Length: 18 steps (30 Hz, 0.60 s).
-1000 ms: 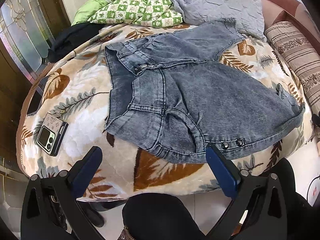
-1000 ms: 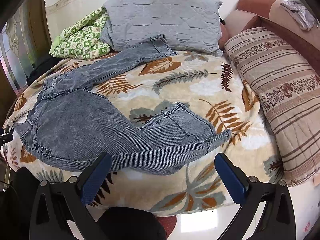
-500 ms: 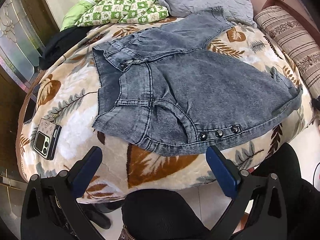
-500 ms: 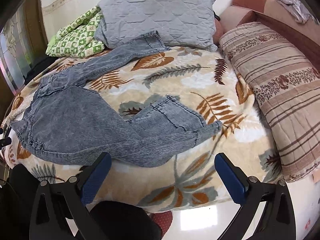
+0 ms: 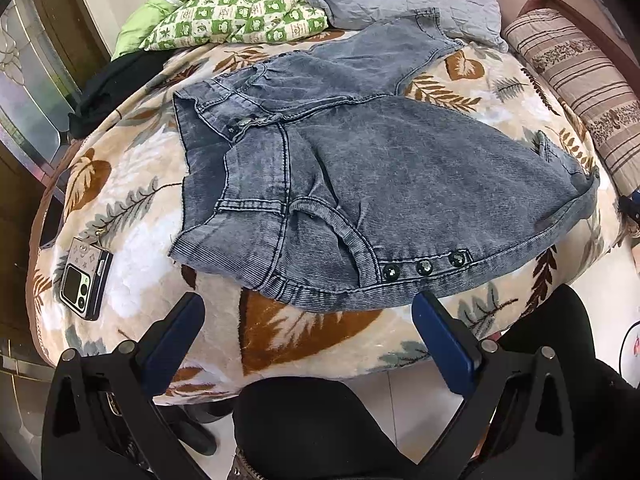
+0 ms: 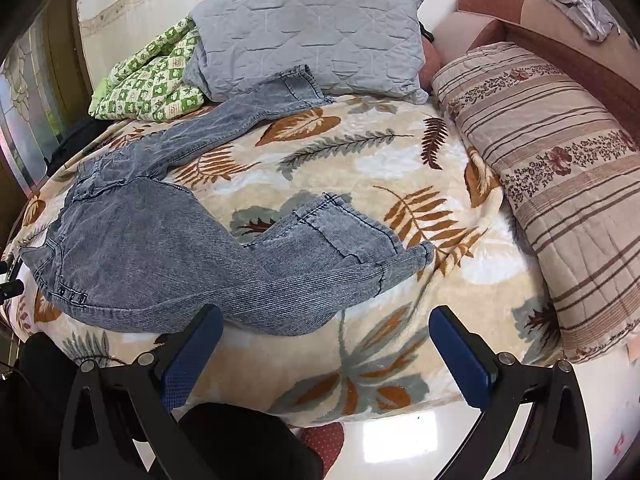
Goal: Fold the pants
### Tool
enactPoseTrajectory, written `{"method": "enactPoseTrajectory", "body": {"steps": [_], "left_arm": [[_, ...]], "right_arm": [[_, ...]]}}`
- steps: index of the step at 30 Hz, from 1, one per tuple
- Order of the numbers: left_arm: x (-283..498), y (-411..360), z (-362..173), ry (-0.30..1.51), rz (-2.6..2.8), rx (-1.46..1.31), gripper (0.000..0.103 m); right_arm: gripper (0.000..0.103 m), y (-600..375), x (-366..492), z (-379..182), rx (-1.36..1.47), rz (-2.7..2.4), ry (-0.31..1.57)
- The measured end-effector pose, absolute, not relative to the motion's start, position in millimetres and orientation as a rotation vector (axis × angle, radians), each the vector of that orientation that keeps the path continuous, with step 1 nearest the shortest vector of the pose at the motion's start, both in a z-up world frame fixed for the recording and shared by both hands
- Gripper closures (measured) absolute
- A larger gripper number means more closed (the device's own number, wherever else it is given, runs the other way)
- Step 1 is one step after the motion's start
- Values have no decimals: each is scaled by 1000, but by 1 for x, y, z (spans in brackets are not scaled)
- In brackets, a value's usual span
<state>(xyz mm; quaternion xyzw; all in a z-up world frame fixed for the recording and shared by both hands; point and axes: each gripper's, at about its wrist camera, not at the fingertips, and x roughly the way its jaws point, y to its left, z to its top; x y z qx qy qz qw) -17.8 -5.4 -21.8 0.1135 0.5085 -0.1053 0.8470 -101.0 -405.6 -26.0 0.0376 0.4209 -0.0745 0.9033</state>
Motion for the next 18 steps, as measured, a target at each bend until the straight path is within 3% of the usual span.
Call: {"method": "enactPoseTrajectory", "body": {"steps": [11, 18], "left_arm": [[12, 3, -17, 1151, -197, 129, 0], [55, 51, -9, 1211, -85, -31, 0]], "right_arm": [[0, -421, -87, -27, 116, -131, 876], [0, -465, -61, -24, 210, -150, 873]]}}
